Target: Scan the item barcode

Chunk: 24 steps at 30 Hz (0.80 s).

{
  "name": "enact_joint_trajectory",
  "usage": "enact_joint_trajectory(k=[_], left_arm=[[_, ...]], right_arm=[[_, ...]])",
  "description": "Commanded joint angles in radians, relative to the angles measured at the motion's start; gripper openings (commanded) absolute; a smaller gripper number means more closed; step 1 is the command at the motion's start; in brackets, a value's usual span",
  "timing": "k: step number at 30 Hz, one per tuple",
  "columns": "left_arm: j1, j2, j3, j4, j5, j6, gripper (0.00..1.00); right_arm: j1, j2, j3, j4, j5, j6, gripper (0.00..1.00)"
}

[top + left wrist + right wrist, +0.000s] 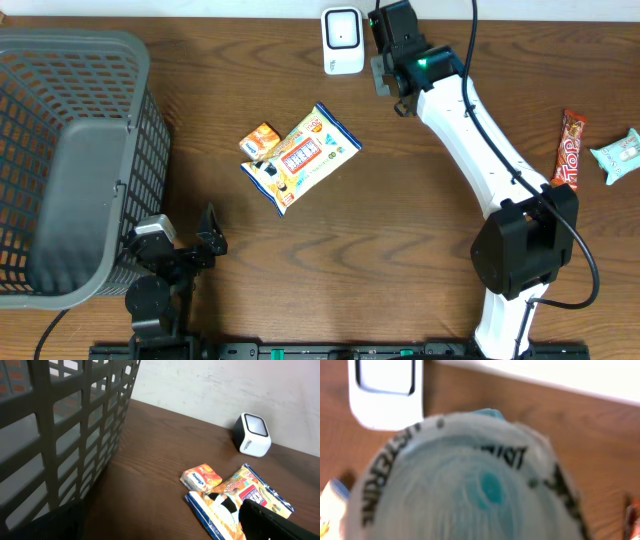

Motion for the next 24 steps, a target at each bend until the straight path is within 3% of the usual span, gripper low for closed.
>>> enact_joint_trajectory(k=[1,9,18,24], left_arm=[[-0.002,-0.002,-0.024,-0.010,-0.006,0.002,0.98],[-0.002,-0.002,-0.024,-0.010,-0.006,0.002,0.98],[-0.002,-0.002,-0.024,-0.010,-0.006,0.002,0.98],[-0.002,-0.002,-0.024,-0.010,-0.006,0.002,0.98]], right_arm=[[0.023,-0.017,0.037,0.094,0.197,-0.066,0.01],[0.103,0.108,0.048,0.390,0.429,-0.304,0.01],[0.176,0.376,0.233,0.863,0.680,-0.847,0.01],[0.180,0.561,0.437,0.929,0.706,-1.011,0.01]])
